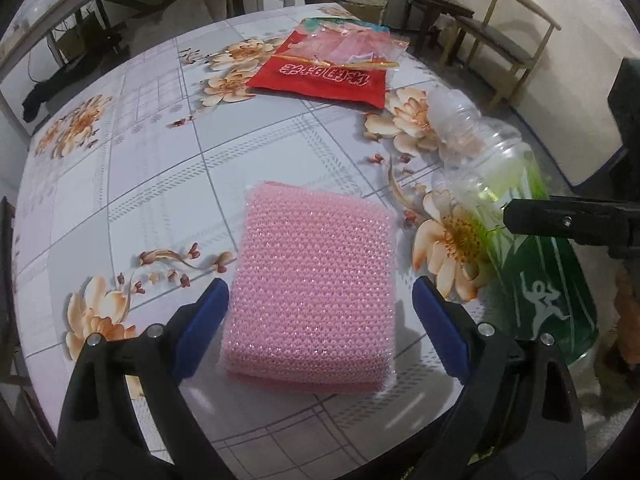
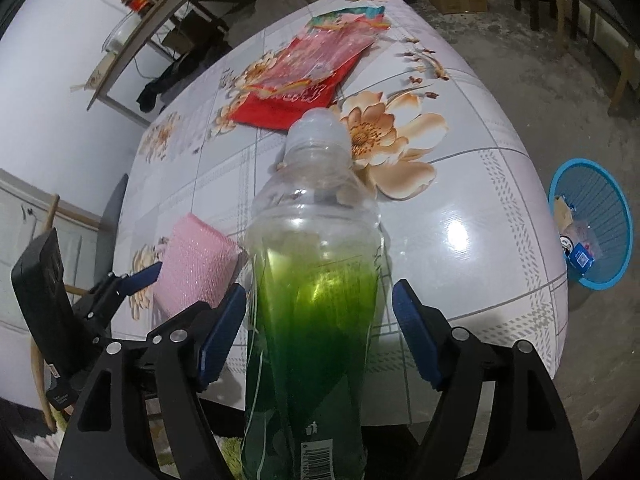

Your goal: Collect trash

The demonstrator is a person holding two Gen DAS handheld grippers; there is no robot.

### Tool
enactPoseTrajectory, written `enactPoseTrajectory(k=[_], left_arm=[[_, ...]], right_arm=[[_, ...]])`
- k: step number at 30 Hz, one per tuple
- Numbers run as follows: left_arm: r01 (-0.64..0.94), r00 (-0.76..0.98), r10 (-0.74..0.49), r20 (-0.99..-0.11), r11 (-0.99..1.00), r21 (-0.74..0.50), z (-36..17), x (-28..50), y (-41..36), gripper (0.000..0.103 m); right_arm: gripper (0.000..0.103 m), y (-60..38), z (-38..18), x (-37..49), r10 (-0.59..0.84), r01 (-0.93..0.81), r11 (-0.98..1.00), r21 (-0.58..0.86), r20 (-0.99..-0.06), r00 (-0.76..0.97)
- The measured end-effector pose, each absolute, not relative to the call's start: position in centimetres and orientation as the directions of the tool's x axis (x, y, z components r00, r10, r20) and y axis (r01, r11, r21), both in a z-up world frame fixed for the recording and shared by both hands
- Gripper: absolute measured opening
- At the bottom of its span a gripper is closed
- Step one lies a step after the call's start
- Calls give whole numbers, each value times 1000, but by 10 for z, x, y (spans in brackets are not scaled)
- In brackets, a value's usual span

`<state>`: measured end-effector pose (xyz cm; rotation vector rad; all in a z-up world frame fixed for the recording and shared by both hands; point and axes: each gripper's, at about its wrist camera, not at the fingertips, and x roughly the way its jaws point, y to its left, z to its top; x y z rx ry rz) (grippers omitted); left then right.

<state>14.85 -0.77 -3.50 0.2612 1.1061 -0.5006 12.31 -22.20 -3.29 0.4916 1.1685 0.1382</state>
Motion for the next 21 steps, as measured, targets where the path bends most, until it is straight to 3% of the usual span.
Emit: enactPoseTrajectory(k=[5,8,16,21], left_arm=[[486,363,-230,-903,873,-26,-39,148,-10,88],[478,358,-217,-908,878,-21,-43,148,-12,81],[460,375,-196,-906,888,-1,-44,147,-14,79],[459,390,-181,-903,888,20,-43,144,-17,78]], right_arm=[[74,-215,-38,126,358,144,888,437,-852,382],[74,-215,-43,127,367,160,879,448,-853,371],[73,-216,-47,124,387,162,866,473,-839,384],[64,-219,-47,123,384,174,862,477,-837,391]])
